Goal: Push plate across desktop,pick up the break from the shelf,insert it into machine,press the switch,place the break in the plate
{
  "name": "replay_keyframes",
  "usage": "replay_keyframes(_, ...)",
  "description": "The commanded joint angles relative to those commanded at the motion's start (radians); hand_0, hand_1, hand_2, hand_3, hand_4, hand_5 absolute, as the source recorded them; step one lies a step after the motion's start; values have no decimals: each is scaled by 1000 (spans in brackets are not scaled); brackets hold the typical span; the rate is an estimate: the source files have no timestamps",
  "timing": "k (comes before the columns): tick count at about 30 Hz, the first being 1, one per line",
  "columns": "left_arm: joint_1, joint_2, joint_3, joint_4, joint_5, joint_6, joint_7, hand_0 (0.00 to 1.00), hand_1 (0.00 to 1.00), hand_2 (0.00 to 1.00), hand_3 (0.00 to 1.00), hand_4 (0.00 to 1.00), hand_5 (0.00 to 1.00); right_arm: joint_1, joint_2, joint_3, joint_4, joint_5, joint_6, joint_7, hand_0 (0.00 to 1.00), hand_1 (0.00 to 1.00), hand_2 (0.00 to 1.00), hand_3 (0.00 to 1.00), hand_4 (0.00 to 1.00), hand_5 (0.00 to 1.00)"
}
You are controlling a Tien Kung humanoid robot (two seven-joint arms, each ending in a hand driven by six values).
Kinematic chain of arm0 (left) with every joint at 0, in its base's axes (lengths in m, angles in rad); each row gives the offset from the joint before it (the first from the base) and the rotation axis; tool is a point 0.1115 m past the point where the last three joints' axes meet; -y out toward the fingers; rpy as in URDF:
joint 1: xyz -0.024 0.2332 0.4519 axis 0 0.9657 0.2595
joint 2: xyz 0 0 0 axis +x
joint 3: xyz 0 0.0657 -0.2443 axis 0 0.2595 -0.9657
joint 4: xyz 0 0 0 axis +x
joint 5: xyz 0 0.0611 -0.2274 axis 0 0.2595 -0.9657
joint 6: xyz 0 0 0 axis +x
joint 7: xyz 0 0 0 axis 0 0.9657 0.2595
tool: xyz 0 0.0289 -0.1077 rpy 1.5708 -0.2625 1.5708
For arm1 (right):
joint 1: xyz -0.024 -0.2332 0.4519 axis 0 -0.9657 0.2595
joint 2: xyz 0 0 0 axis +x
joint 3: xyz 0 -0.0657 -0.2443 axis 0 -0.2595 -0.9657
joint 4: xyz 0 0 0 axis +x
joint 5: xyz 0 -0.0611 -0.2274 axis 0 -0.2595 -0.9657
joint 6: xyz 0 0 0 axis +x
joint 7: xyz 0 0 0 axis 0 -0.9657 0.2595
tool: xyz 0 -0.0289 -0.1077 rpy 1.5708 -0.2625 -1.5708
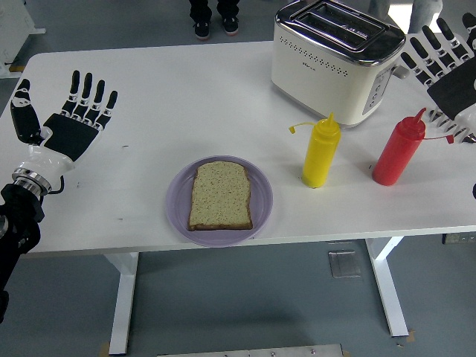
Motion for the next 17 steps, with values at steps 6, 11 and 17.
replay_keyframes(6,-2,0,1,0,0,0,0,806,755,720,731,806,998,1,0,2,0,-1,-1,0,835,766,762,768,696,424)
replay_keyframes(11,-3,1,1,1,0,0,1,806,755,720,731,806,998,3,0,3,-1,-3,-2,0,835,766,762,768,696,424)
replay_keyframes(17,-4,0,1,1,0,0,3,806,755,720,731,807,998,7,0,1,-1,-4,-2,-1,834,767,762,768,696,423)
